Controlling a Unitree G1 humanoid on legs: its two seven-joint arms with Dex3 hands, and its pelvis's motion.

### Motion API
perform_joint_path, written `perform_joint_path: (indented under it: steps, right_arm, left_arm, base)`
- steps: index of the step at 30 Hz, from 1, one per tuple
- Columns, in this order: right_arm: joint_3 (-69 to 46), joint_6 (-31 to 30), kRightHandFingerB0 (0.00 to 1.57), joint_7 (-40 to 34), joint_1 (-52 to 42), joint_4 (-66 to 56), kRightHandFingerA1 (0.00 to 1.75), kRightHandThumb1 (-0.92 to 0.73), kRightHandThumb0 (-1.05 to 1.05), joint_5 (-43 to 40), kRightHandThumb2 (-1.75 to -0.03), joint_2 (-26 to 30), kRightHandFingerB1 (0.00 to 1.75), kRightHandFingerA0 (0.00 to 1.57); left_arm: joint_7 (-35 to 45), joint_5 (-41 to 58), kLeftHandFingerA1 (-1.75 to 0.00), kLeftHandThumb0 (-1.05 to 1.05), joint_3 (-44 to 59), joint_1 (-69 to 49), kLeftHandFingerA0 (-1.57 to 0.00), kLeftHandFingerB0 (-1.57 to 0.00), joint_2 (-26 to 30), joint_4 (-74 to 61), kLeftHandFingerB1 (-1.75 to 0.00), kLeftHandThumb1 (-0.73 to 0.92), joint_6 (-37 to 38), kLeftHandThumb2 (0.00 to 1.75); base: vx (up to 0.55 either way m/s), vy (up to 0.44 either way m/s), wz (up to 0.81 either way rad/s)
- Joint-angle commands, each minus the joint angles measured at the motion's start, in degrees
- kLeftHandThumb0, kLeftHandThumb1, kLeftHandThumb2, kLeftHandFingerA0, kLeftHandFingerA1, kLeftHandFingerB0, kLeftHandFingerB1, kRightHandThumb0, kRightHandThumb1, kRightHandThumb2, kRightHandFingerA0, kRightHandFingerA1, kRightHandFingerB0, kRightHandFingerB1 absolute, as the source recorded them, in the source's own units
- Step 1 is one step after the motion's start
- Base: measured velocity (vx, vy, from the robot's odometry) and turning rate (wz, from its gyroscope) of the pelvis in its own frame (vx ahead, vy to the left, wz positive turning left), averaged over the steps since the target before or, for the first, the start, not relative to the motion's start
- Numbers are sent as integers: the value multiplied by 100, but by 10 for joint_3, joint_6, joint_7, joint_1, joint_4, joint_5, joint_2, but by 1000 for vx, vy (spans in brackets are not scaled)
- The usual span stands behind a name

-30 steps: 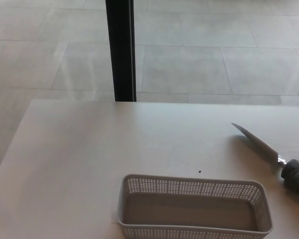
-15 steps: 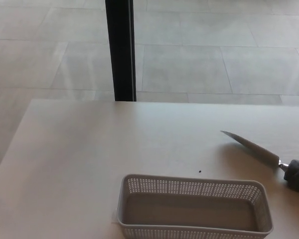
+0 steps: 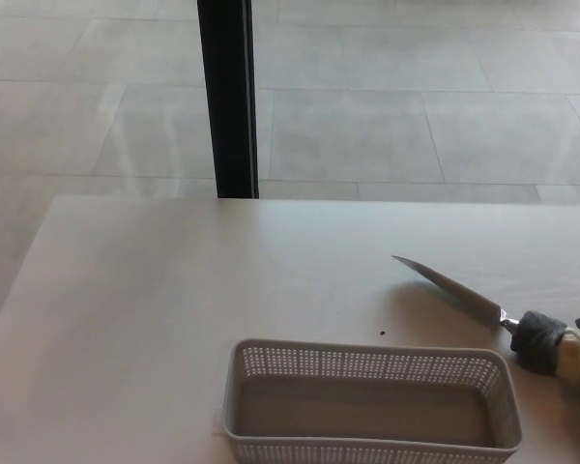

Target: A garden tool is kept on the righthand side and a container is kept on the lefthand side on a desk infront of the robot. the robot uses its right hand to pick up the garden tool and makes a scooping motion inside the container

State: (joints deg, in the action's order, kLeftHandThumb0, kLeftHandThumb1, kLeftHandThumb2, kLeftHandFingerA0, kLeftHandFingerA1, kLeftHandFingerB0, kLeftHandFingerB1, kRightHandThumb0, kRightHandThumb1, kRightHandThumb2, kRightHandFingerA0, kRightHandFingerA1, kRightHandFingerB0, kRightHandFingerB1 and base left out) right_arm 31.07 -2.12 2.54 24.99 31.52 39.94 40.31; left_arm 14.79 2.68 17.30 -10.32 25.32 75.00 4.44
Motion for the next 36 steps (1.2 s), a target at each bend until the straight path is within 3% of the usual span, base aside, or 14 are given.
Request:
perform_joint_path:
  steps: [1,2,3,6,7,10,12,19,23,27,30,32,35,36]
  right_arm:
    - [6,-2,23,17,-43,18,70,-78,-70,14,-64,-11,30,57]
    - [-6,10,18,16,-48,32,79,-61,-60,-4,-92,-13,46,68]
    - [-16,22,30,12,-54,41,104,-78,-39,-14,-63,-13,32,74]
    - [-16,37,81,-7,-63,68,147,-70,-19,1,-65,-9,72,79]
    - [-13,37,80,-7,-66,73,159,-72,-18,6,-67,-6,113,78]
    - [-9,41,74,-19,-66,94,166,-73,-24,15,-65,-7,135,74]
    - [-10,49,75,-37,-75,103,156,-78,-30,16,-68,-4,84,78]
    - [-28,37,66,-53,-98,98,149,-78,-33,7,-67,-5,52,76]
    - [-57,59,74,-91,-114,85,154,-78,-30,-8,-77,-2,108,82]
    - [-92,62,77,-131,-122,65,151,-71,-30,-15,-80,-6,72,87]
    - [-118,68,81,-164,-128,55,161,-65,-28,-21,-79,-12,89,89]
    - [-146,92,69,-183,-129,43,175,-65,-24,-34,-83,-12,145,83]
    - [-176,101,67,-172,-121,-5,168,-57,-13,-43,-85,5,139,102]
    - [-185,110,69,-175,-121,-17,175,-59,-17,-44,-85,9,153,83]
  left_arm:
    - [3,-1,-112,-88,-2,-3,-83,-73,16,2,-98,2,4,106]
    - [5,1,-114,-90,-1,-4,-84,-72,15,1,-100,2,5,108]
    - [5,-3,-116,-87,-5,-6,-91,-73,15,1,-100,4,11,109]
    - [5,-9,-115,-85,-15,-8,-96,-74,17,2,-98,2,17,110]
    - [9,-2,-113,-77,-10,-8,-96,-75,17,1,-98,2,14,109]
    - [10,-1,-112,-87,-11,-9,-86,-74,17,0,-100,-2,15,109]
    - [12,4,-116,-78,-7,-10,-101,-80,16,0,-100,-2,13,110]
    - [-1,1,-115,-74,-10,-8,-105,-78,15,4,-99,-2,8,106]
    - [-1,-3,-115,-76,-13,-8,-97,-77,14,2,-100,1,11,112]
    - [2,-2,-114,-79,-13,-11,-102,-79,17,2,-99,3,18,109]
    - [10,2,-115,-76,-9,-12,-102,-82,20,2,-100,-1,17,108]
    - [16,5,-110,-80,-5,-12,-85,-73,21,3,-98,-3,13,107]
    - [22,9,-112,-78,-2,-10,-81,-72,23,4,-98,-4,3,107]
    - [15,5,-110,-81,-5,-10,-85,-74,22,4,-98,-2,6,106]
  base:
    - [0,0,0]
    - [0,0,0]
    - [0,0,0]
    - [0,0,0]
    - [0,0,0]
    - [0,0,0]
    - [0,0,0]
    - [0,0,0]
    - [0,0,0]
    - [0,0,0]
    - [0,0,0]
    - [0,0,0]
    - [0,0,0]
    - [0,0,0]
